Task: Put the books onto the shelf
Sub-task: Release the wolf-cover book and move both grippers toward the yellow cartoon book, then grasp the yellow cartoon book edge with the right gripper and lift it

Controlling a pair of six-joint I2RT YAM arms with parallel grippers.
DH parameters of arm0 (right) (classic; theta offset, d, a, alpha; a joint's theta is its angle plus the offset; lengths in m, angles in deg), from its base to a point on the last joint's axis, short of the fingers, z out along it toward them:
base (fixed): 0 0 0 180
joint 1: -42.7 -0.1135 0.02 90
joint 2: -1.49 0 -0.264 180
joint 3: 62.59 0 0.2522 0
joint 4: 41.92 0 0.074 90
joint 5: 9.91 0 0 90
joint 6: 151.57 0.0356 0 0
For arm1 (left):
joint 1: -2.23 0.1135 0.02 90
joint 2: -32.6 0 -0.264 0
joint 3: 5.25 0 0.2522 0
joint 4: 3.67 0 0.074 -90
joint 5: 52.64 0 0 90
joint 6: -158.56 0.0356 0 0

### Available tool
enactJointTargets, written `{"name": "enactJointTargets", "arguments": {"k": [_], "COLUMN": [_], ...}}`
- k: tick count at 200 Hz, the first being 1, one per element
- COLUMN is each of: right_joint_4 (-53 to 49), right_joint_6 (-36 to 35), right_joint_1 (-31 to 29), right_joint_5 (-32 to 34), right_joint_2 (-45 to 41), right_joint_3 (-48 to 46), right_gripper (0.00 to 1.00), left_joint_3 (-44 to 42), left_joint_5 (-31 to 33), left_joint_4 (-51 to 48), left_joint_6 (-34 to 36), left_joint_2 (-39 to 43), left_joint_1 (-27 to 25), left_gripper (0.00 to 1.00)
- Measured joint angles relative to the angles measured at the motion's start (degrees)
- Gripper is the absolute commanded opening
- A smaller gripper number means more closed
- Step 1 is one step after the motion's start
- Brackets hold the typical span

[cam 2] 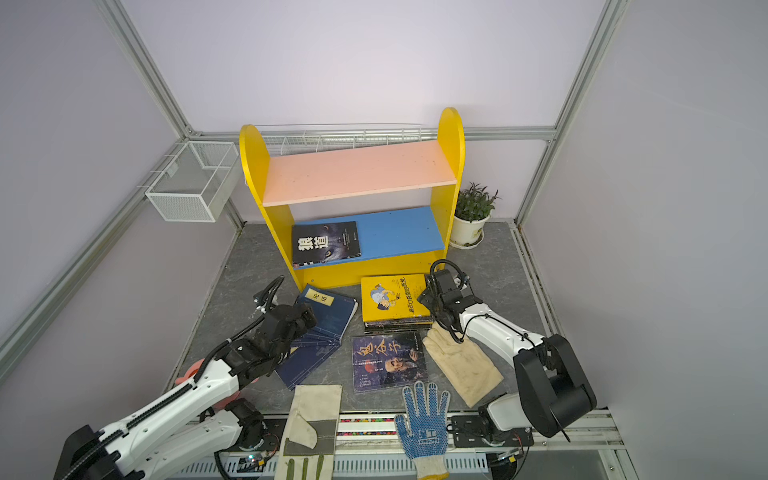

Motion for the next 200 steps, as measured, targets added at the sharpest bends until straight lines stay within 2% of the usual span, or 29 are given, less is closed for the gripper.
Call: {"name": "enactJointTargets", "arguments": {"k": [48,90,143,200], "right_joint_4": [-0.8,-1.0,-2.8,-6.5], "right_joint_6": [0.7,-3.8,-13.3,-19.5], "right_joint_1": [0.0,0.2,0.3,0.4], "right_joint_5": [-5.5,-7.2,-8.7,-9.5], "right_joint_2": [0.5,0.5,2.3,4.6], "right_joint_3": [-0.3,0.6,8.5,12.4], "right_gripper": [0.79,0.78,0.77,0.77], "left_joint_3": [6.4,12.6,14.1,15.8], "left_joint_5": [-4.4,-9.7,-12.9,-15.3], "left_joint_4": [4.4,8.9,11.6,12.5], "left_joint_6": [7.7,12.1,13.3,13.4], "left_joint_2": [-12.6,-21.3,-25.7,-28.6], "left_joint_1": [-5.4,-6.0,-6.0,-6.0], "left_gripper": [0.99,0.99,0.99,0.99]}}
